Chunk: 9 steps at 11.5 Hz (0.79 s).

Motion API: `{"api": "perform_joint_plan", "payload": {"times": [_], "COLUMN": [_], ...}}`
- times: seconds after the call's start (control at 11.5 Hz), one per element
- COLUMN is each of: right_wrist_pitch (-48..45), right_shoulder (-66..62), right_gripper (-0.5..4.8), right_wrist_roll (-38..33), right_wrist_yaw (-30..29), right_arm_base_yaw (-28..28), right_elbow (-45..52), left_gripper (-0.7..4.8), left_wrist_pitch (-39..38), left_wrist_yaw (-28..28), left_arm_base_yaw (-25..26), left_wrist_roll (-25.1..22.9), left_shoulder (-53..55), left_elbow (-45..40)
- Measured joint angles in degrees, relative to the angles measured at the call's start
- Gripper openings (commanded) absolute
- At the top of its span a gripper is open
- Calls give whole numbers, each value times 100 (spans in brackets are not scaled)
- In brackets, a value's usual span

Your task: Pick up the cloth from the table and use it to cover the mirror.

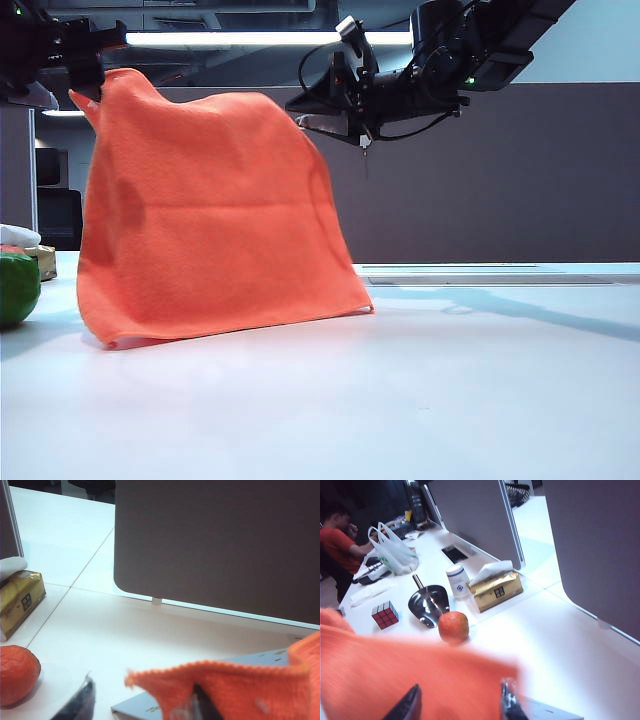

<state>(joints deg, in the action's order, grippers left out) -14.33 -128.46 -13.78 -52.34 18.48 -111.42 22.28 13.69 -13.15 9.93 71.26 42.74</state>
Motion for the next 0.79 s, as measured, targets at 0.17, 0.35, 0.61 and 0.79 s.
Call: {"api": "perform_joint_plan", "payload": {"times": [0.17,0.35,0.61,0.79], "right_wrist_pitch": [90,271,315,400], "right_shoulder": [0,-2,-11,-11], "right_gripper": [225,224,192,187], "right_wrist_roll": [-101,-107,-105,13], "right_wrist_yaw": [-17,-17,96,136], "right_arm_base_yaw": [0,2,7,151], "right_elbow": [4,11,9,9], "left_gripper": [246,246,245,241], "left_wrist_pitch": [2,9,17,398], "left_wrist_yaw": [0,0,0,0], "left_arm_base_yaw": [2,2,0,0], "left_wrist_roll": [0,0,-2,0], "left_shoulder": [4,4,4,157], "left_elbow": [0,0,0,0]}}
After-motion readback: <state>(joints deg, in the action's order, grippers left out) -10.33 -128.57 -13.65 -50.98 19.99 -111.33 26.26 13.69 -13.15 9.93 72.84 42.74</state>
